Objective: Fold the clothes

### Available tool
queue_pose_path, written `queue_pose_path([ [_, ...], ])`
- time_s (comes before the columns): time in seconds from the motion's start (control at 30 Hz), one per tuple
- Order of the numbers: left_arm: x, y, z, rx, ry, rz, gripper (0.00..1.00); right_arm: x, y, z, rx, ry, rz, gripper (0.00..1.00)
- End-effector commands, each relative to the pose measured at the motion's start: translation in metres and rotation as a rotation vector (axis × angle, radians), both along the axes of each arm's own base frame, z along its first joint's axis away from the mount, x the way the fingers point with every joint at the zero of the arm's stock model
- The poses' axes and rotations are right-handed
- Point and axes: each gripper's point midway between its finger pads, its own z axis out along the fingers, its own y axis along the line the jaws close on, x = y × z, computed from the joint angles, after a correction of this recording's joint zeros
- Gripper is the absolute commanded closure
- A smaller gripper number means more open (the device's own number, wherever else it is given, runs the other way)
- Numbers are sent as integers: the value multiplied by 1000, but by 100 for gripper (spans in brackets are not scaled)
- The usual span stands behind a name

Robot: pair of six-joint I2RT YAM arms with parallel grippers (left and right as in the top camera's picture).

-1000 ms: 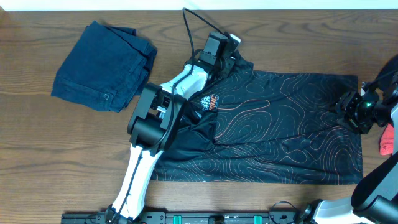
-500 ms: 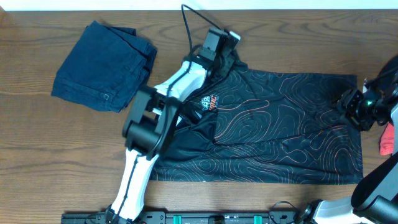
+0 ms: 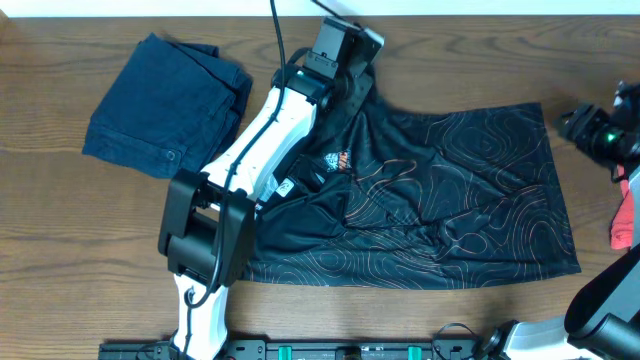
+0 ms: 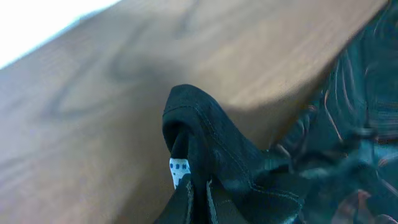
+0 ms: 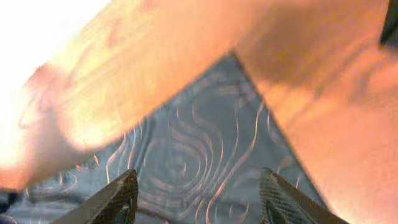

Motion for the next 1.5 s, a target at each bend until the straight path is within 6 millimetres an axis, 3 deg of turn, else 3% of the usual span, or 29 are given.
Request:
queue_pose_path([
  [0.0, 0, 8, -9, 30, 23, 13, 93, 12, -2, -10, 11, 7, -22, 40],
  [0.33, 1, 13, -11, 53, 22, 30, 90, 49, -2, -110, 77, 75, -30, 36],
  [0.63, -2, 15, -13, 60, 34, 30, 89, 67, 13, -160, 56, 99, -22, 33],
  [0.7, -3, 15, -14, 63, 41, 30, 89, 66, 10, -165, 18, 121, -43, 42],
  [0.9, -4, 16, -15, 65, 44, 30, 89, 57, -2, -172, -45, 178, -95, 85],
  [1.07, -4, 16, -15, 66, 45, 30, 88, 39, -18, -178, -46, 242, -152, 99],
  [1.3, -6, 17, -16, 71, 54, 30, 88, 10, -65, -163, -61, 277, -277, 99],
  [1.4, -6, 17, -16, 71, 53, 30, 88, 14, -62, -153, -11, 222, -216, 99],
  [1.43, -6, 17, -16, 71, 53, 30, 88, 18, -55, -150, 1, 193, -151, 93],
  [1.47, -5, 17, -16, 70, 53, 30, 88, 21, -49, -148, 14, 175, -109, 79],
])
